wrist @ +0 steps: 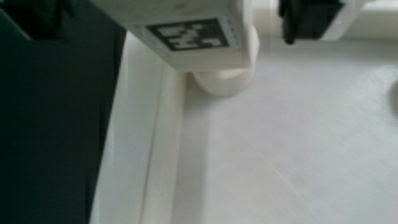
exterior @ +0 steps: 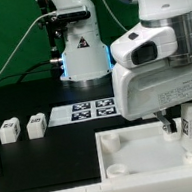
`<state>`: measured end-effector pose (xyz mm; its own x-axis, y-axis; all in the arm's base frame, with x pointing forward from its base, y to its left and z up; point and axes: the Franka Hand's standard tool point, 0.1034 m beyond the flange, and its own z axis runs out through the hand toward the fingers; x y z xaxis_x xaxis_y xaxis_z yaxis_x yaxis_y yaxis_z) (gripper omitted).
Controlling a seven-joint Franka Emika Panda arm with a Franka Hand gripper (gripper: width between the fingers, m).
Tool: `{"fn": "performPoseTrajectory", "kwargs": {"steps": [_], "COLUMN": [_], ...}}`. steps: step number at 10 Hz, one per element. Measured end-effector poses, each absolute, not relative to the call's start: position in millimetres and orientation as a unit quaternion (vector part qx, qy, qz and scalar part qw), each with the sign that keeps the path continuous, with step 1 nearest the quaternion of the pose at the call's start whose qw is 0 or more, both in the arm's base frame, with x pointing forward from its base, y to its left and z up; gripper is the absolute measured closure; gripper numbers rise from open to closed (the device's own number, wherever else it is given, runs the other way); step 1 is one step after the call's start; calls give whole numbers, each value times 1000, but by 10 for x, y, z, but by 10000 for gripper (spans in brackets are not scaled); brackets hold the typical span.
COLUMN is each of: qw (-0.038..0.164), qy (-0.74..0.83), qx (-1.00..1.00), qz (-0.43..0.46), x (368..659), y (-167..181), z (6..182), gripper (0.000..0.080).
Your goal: Assemble one leg
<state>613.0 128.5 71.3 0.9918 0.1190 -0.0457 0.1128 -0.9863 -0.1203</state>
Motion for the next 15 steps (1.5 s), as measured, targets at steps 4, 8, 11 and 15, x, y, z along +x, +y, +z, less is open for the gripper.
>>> {"fn": "performPoseTrajectory", "kwargs": {"steps": [4, 8, 11, 15], "qw": [52, 54, 64, 71], "qy": [-13, 180, 377, 612], "qx": [-998, -981, -922, -783], "qz": [29, 41, 54, 87], "x": [6137, 6135, 6239, 6233], "y": [1200, 1236, 1237, 1312], "z": [699, 694, 696, 669], "gripper": [498, 502, 502, 502]}}
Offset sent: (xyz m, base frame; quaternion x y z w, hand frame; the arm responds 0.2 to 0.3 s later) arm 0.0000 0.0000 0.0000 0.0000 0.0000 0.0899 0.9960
